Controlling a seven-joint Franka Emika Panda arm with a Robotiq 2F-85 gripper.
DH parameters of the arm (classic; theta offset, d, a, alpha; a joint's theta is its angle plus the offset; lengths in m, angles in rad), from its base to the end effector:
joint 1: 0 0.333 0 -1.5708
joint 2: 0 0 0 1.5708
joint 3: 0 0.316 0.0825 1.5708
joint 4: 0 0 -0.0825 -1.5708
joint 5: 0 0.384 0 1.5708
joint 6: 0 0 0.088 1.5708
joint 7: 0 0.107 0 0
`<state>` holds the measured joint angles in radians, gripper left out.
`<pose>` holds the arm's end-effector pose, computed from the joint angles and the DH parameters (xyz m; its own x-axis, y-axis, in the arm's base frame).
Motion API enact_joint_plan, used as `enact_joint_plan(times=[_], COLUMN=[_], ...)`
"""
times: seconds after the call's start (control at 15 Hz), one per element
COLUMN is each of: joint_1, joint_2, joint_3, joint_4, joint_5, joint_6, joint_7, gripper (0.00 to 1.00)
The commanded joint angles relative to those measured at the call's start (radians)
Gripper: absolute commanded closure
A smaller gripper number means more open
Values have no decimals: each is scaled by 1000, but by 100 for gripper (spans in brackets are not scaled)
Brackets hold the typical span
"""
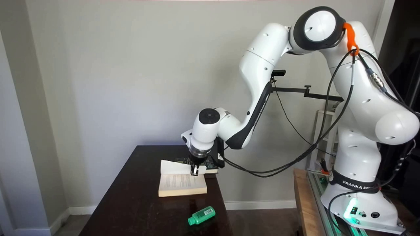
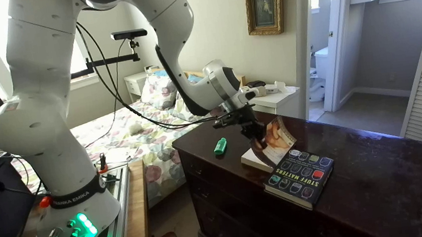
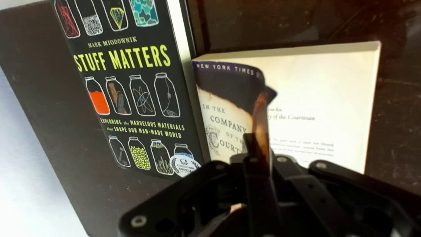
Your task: Remove the green bottle from the book on the left, put it on the table, pick up the book on the left and put it on the other book
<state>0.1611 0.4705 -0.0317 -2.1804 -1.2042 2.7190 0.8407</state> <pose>0.5361 0.1035 0.1653 0.8863 0.4246 0.1851 0.3034 -0.8341 0.4607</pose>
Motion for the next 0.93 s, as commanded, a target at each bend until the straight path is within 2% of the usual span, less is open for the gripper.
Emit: enact_joint_plan(times=[0.0, 0.87], joint_1=[-23, -34], joint_2=[-55, -244], joint_3=[7, 5], joint_4=[-22, -84], joint_5=[28, 47], joint_6=[48, 2], joint_7=[3, -36], gripper=[100, 100])
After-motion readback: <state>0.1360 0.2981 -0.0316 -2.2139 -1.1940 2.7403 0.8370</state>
